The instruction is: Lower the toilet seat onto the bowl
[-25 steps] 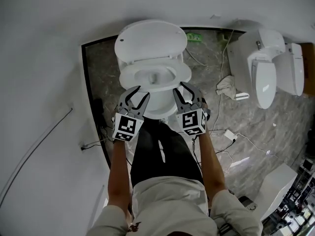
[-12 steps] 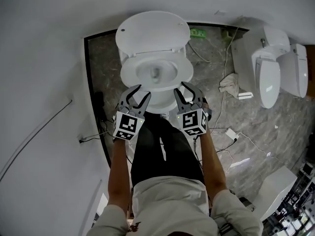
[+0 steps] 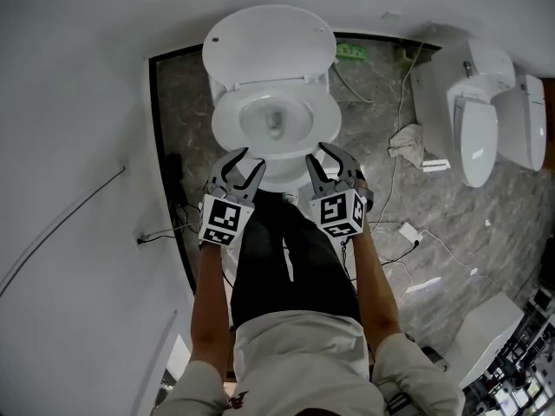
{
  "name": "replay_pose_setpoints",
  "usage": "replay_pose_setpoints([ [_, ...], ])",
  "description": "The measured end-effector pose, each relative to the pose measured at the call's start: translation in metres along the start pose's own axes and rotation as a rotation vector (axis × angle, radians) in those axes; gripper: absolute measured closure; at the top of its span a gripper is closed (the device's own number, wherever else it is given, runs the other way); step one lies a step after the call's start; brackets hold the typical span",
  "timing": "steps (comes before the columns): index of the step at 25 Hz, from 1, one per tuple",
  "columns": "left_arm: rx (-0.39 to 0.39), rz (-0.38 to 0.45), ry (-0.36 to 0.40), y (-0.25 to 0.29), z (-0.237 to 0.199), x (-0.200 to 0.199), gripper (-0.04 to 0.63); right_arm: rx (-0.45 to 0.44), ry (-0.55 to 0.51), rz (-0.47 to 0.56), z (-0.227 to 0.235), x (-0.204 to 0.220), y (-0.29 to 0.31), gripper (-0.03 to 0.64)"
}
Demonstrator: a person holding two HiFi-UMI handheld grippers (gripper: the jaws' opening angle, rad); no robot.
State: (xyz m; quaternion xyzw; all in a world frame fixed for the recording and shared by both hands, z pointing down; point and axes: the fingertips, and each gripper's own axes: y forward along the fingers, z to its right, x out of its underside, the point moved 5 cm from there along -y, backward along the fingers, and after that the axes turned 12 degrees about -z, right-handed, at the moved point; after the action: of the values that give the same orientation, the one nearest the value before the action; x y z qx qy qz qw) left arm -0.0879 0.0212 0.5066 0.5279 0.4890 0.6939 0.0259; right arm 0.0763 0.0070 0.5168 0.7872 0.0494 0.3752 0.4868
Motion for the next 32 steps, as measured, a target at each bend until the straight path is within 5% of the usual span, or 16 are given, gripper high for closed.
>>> replay_pose_setpoints([
  [32,-0.037,0.001,-0.140,-0.004,0.021,0.043,0.508,-0.049,-0.013,-0.002,-0.032,0.036,-0.001,0.469],
])
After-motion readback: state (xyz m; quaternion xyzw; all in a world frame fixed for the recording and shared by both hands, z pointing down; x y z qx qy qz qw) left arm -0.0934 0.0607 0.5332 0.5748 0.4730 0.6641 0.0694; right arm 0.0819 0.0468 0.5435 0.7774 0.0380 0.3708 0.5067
